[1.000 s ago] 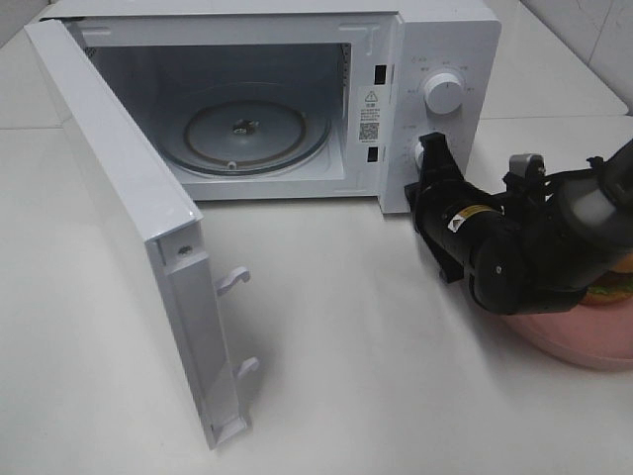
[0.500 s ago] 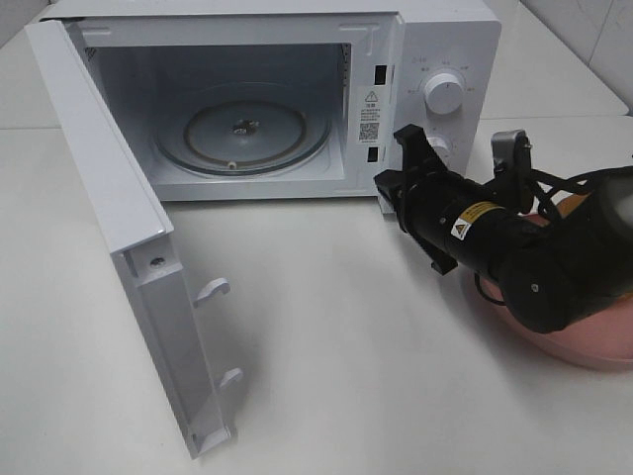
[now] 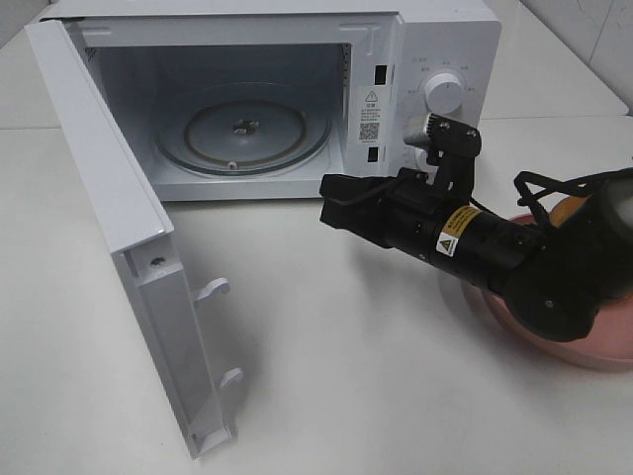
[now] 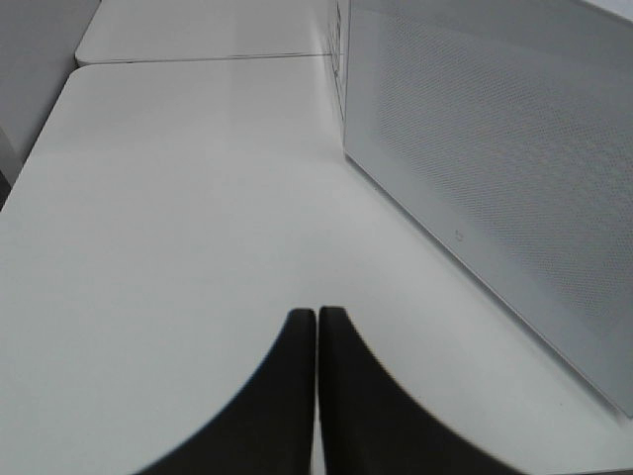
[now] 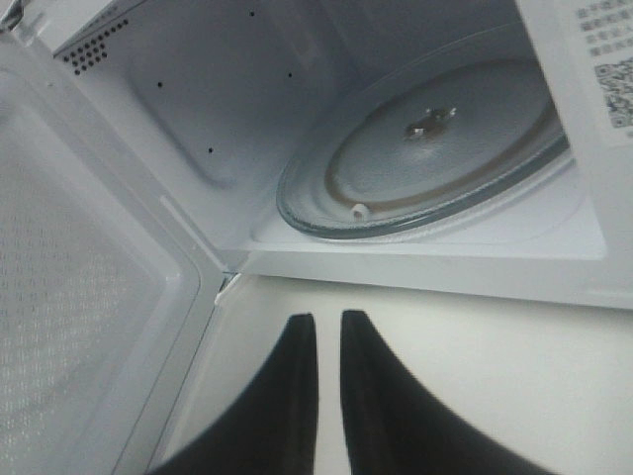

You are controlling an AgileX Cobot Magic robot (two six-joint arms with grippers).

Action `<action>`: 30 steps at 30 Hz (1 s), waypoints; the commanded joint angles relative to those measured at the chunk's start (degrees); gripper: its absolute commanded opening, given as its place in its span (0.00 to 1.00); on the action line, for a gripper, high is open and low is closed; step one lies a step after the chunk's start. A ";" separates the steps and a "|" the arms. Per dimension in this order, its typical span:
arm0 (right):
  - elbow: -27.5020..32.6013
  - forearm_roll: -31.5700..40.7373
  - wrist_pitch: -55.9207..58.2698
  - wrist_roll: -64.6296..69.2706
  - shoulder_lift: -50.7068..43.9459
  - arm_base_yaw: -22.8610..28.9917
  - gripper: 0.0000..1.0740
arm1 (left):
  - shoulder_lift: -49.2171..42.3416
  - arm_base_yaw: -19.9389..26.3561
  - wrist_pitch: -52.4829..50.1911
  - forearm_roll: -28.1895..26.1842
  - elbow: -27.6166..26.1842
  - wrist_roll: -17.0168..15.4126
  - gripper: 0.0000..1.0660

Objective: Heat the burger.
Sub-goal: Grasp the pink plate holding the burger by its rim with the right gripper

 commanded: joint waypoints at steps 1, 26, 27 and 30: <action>-0.17 -1.32 -7.62 -5.61 -2.12 -0.06 0.06 | -1.15 -0.06 -0.57 -0.23 0.11 -0.11 0.00; -10.37 -11.29 70.59 -9.40 -28.13 -0.06 0.08 | -1.15 -0.06 -0.57 -0.23 0.11 -0.11 0.00; -10.37 -11.29 70.59 -9.40 -28.13 -0.06 0.08 | -1.15 -0.06 -0.57 -0.23 0.11 -0.11 0.00; -13.29 -11.23 79.07 -9.57 -29.05 -0.06 0.07 | -1.15 -0.06 -0.57 -0.23 0.11 -0.11 0.00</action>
